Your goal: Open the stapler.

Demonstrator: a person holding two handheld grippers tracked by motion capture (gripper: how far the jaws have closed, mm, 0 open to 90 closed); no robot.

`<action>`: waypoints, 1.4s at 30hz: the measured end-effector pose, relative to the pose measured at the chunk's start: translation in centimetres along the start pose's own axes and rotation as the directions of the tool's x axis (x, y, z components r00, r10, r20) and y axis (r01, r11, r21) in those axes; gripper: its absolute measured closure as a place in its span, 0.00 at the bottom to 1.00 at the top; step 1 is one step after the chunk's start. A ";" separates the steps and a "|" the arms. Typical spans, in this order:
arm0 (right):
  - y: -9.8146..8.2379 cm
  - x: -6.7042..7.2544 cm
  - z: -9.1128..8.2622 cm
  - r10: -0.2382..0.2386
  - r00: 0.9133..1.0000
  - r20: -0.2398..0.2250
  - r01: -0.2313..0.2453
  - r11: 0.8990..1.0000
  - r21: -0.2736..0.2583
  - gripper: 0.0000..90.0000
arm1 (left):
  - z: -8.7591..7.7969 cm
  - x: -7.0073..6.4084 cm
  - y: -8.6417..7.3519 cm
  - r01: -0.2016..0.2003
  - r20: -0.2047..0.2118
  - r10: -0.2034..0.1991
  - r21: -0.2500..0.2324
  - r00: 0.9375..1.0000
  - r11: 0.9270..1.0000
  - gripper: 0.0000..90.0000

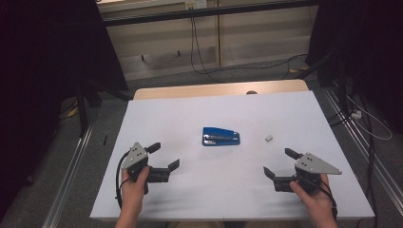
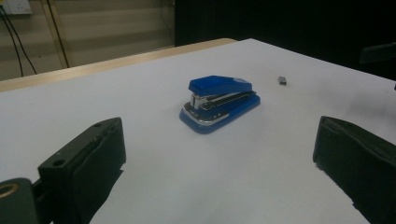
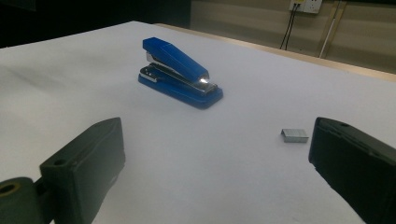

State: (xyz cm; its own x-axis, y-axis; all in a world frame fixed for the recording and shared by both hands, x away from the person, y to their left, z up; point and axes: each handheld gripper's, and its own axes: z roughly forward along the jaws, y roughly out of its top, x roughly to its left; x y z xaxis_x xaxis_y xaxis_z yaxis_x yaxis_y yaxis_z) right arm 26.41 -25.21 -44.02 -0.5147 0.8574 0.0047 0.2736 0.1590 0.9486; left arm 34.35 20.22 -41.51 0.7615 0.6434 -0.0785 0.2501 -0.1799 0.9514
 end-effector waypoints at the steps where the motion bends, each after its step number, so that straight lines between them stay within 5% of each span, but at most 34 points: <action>1: 0.0 0.0 0.1 -0.002 1.000 -0.002 0.002 1.000 0.004 0.04 | 0.1 0.0 0.1 0.000 0.000 0.000 0.000 1.000 1.000 0.03; 19: 0.9 -0.1 1.7 0.020 1.000 -0.012 -0.020 1.000 0.016 0.04 | 4.1 0.4 0.9 0.009 0.042 -0.010 0.028 0.999 1.000 0.03; 42: 2.1 -0.6 3.9 0.028 1.000 -0.002 -0.028 0.999 0.015 0.04 | 6.9 1.2 1.9 0.031 0.070 -0.034 0.041 0.997 0.999 0.03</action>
State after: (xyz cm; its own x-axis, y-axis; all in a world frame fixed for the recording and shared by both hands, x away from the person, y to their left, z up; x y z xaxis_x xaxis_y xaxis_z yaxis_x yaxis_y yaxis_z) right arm 30.44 -23.44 -43.30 -0.5086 0.8604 0.0321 0.3000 0.1421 0.9433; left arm 39.89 15.49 -41.86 0.7925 0.5957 -0.1310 0.2976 -0.1903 0.9355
